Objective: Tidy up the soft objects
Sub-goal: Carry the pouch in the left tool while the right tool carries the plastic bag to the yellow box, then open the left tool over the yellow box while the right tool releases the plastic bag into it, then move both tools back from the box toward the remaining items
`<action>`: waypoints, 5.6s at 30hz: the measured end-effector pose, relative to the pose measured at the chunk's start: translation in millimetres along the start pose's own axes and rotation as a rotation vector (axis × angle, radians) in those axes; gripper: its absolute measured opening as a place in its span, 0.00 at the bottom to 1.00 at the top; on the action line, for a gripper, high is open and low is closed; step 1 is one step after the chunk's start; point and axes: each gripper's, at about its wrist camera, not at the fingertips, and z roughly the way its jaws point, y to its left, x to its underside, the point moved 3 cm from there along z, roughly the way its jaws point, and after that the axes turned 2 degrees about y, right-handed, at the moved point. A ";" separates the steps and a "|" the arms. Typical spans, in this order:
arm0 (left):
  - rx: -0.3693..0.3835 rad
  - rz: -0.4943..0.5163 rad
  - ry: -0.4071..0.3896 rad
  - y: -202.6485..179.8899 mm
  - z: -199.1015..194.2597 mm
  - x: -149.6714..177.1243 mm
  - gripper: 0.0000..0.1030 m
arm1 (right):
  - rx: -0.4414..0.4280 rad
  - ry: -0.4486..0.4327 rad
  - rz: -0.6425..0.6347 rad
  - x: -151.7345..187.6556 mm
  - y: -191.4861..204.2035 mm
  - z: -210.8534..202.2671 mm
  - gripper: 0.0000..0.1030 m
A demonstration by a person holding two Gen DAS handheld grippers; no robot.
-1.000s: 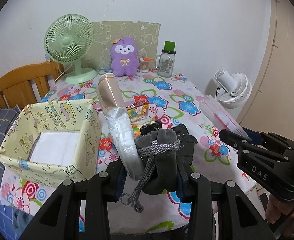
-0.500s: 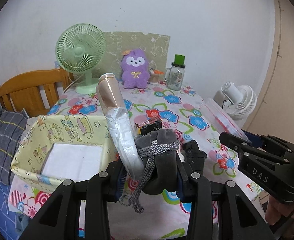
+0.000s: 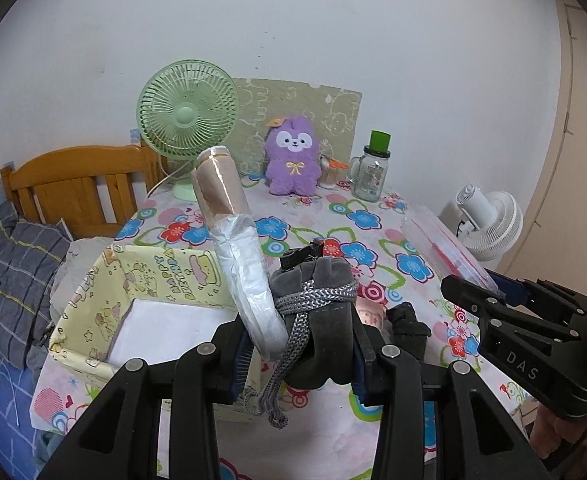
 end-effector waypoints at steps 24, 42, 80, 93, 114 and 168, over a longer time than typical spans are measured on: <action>-0.068 -0.067 -0.055 54.1 -15.4 -13.5 0.40 | -0.068 -0.022 -0.109 -32.0 64.4 9.4 0.36; -0.139 -0.136 -0.054 100.7 -6.1 -17.9 0.40 | -0.152 0.006 -0.158 -46.9 112.0 38.0 0.36; -0.180 -0.168 -0.012 128.3 9.0 -13.8 0.42 | -0.218 0.078 -0.213 -46.6 144.2 74.7 0.36; -0.181 -0.190 -0.022 130.5 1.9 -16.0 0.78 | -0.216 0.047 -0.180 -52.5 134.8 67.4 0.61; -0.179 -0.171 -0.045 120.2 -6.2 -20.0 0.78 | -0.211 0.023 -0.164 -53.1 125.7 52.1 0.61; -0.053 -0.011 -0.013 1.4 9.3 -20.7 0.78 | -0.097 0.015 -0.018 -16.0 5.4 11.7 0.61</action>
